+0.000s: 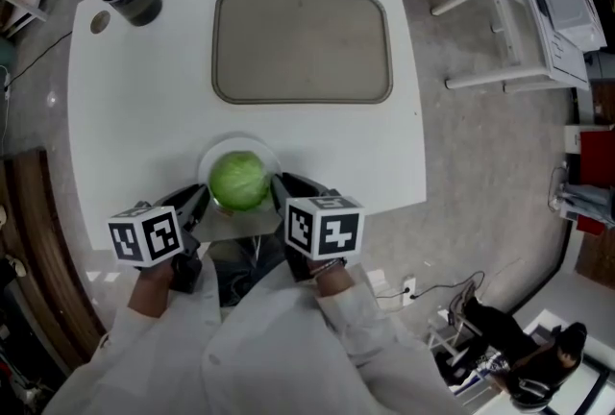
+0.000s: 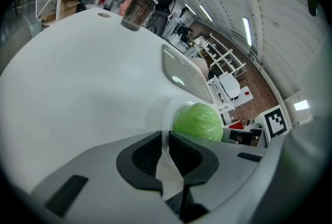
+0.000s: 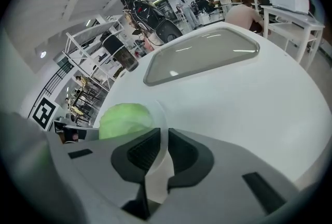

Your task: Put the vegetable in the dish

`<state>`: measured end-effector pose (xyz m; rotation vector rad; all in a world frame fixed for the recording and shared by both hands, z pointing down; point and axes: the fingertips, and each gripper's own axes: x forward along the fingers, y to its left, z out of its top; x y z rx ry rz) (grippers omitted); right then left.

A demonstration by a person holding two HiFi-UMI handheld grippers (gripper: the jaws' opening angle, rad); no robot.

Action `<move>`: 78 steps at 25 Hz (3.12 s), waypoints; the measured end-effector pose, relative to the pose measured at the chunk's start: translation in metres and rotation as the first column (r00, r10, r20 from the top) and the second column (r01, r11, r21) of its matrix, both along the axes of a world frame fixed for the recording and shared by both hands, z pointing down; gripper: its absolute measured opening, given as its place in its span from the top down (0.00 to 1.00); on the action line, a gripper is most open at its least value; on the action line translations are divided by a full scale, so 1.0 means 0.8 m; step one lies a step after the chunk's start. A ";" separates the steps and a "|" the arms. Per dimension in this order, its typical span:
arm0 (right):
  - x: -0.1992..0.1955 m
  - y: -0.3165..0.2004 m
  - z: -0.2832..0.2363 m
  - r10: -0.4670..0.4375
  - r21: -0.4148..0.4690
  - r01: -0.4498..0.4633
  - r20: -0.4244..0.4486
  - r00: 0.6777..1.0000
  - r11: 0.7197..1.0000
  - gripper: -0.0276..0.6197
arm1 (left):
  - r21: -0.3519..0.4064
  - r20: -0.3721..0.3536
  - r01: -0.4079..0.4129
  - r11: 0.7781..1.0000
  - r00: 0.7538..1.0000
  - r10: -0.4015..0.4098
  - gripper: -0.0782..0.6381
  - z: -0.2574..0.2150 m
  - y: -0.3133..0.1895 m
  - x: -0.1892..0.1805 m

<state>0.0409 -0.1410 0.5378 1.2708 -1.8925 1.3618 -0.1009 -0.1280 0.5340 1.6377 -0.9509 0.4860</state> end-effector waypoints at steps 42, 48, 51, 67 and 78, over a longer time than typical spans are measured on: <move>0.155 -0.310 -0.013 -0.017 -0.008 0.017 0.032 0.999 1.000 0.87 | 0.050 -0.021 0.046 0.998 0.999 -0.045 0.83 -0.028 -0.308 0.158; 0.160 -0.333 -0.003 -0.005 -0.027 0.006 0.033 0.999 1.000 0.87 | 0.046 -0.025 0.041 0.998 0.999 -0.040 0.83 -0.016 -0.338 0.163; 0.160 -0.343 -0.001 -0.002 -0.025 0.003 0.033 0.999 1.000 0.87 | 0.045 -0.034 0.056 0.997 0.998 -0.055 0.83 -0.010 -0.348 0.162; 0.163 -0.356 0.008 0.051 -0.043 -0.048 0.073 0.996 0.998 0.87 | 0.055 -0.067 0.056 0.997 0.996 -0.052 0.83 0.001 -0.363 0.167; 0.166 -0.340 -0.041 0.055 0.202 -0.061 0.032 0.998 0.978 0.87 | 0.179 -0.102 0.094 0.979 0.992 -0.076 0.83 -0.041 -0.350 0.133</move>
